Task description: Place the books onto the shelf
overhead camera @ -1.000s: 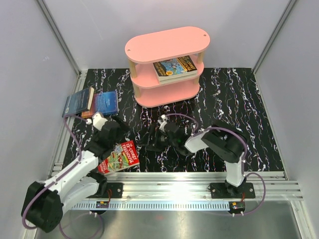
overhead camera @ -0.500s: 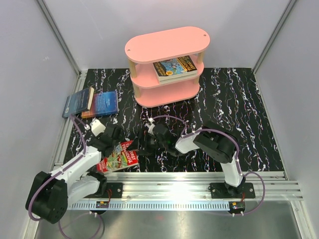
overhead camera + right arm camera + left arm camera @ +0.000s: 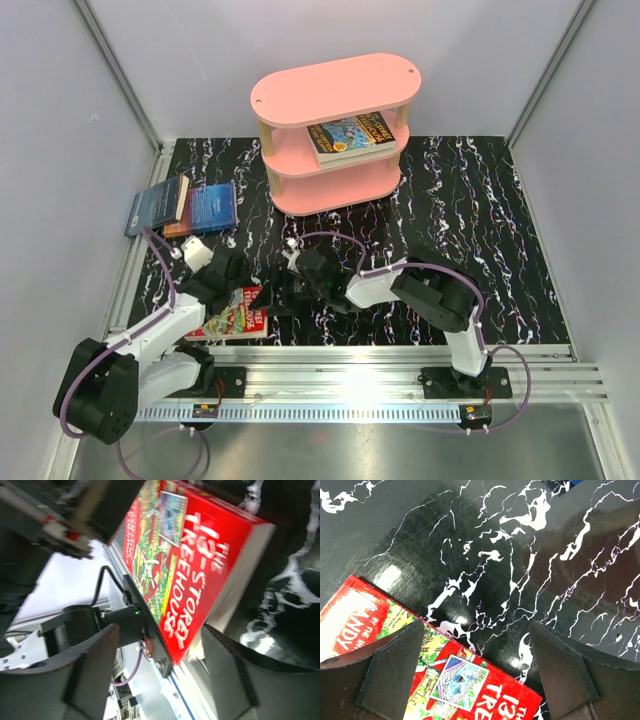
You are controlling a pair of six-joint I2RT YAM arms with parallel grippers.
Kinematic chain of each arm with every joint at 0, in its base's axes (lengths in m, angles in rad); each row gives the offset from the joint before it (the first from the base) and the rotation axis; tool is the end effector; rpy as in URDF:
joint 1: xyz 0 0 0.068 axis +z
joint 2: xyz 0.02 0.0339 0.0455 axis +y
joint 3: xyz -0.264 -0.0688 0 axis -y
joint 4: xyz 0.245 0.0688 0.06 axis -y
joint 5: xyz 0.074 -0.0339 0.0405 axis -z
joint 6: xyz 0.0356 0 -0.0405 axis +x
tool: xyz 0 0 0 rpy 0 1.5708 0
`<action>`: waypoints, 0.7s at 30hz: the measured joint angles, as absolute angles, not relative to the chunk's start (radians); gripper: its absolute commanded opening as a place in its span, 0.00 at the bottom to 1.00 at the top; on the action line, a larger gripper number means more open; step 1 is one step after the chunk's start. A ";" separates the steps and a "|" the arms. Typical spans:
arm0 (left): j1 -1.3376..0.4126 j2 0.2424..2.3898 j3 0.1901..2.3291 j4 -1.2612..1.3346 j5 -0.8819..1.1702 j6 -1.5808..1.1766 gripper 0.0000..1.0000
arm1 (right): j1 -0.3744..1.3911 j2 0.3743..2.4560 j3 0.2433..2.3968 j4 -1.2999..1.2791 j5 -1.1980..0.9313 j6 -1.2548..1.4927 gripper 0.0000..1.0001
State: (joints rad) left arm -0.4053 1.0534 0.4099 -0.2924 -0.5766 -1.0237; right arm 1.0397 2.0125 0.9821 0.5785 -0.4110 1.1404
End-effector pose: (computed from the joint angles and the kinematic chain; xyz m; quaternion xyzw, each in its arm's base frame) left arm 0.1758 -0.0543 0.1603 -0.3617 0.8406 0.0080 0.4031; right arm 0.1935 0.3575 0.1264 -0.0664 0.8341 0.5406 0.0869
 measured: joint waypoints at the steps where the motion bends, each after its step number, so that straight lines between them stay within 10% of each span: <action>1: -0.405 1.053 0.410 -0.289 -0.577 -1.023 0.90 | 1.041 2.008 0.990 0.568 -0.411 1.139 0.68; 21: -0.405 1.048 0.393 -0.240 -0.577 -1.016 0.91 | 1.086 2.042 1.047 0.525 -0.414 1.146 0.54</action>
State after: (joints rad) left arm -0.4053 1.0481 0.3931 -0.2401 -0.5770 -1.0157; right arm 1.0863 2.0418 1.0470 0.5255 -0.4137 1.1461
